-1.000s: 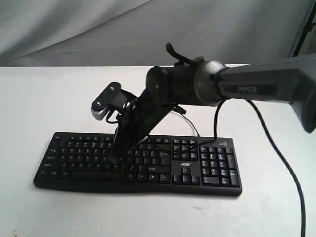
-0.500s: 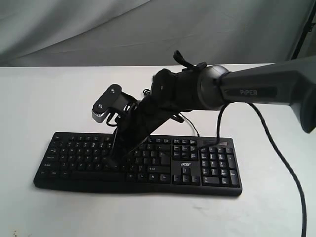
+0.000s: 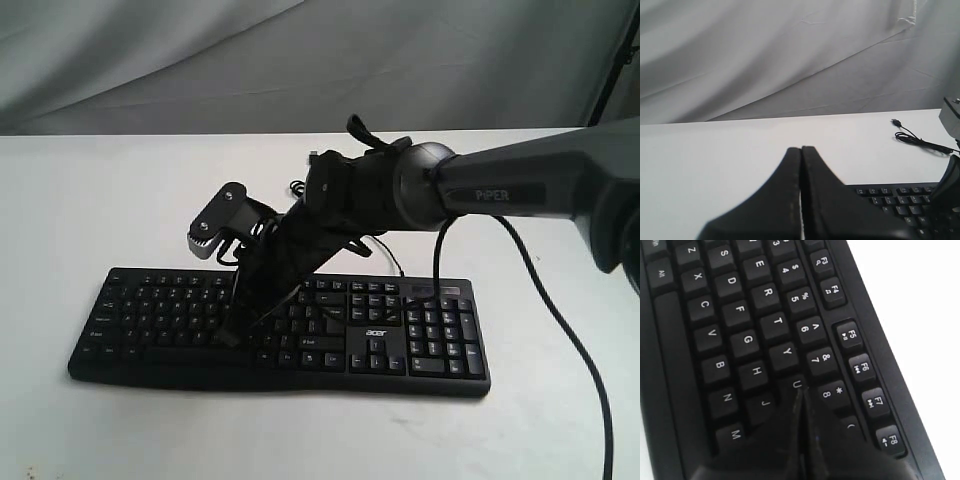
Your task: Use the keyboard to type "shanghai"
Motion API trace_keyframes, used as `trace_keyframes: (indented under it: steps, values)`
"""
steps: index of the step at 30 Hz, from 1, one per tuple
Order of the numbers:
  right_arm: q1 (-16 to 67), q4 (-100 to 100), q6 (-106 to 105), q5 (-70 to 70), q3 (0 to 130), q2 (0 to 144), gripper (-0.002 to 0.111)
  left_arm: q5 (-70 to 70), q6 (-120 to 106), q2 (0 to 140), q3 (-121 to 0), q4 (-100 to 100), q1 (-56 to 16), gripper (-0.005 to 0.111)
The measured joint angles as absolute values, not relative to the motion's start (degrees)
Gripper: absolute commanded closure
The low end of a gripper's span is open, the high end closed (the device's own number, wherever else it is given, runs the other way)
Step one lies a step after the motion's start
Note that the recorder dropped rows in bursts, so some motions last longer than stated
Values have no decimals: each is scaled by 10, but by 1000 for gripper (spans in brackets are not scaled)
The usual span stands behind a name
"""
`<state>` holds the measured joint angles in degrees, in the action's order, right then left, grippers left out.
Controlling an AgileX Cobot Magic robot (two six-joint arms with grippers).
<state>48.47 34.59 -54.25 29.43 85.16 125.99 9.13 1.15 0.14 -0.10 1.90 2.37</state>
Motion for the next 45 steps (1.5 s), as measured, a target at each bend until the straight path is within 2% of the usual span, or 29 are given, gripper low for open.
trace_keyframes:
  steps: [27, 41, 45]
  values:
    - [485, 334, -544, 294, 852, 1266, 108, 91, 12, 1, -1, 19, 24, 107]
    - [485, 318, -544, 309, 850, 1232, 108, 91, 12, 1, -1, 19, 24, 107]
    - [485, 311, -544, 301, 817, 1179, 108, 91, 12, 1, -1, 19, 24, 107]
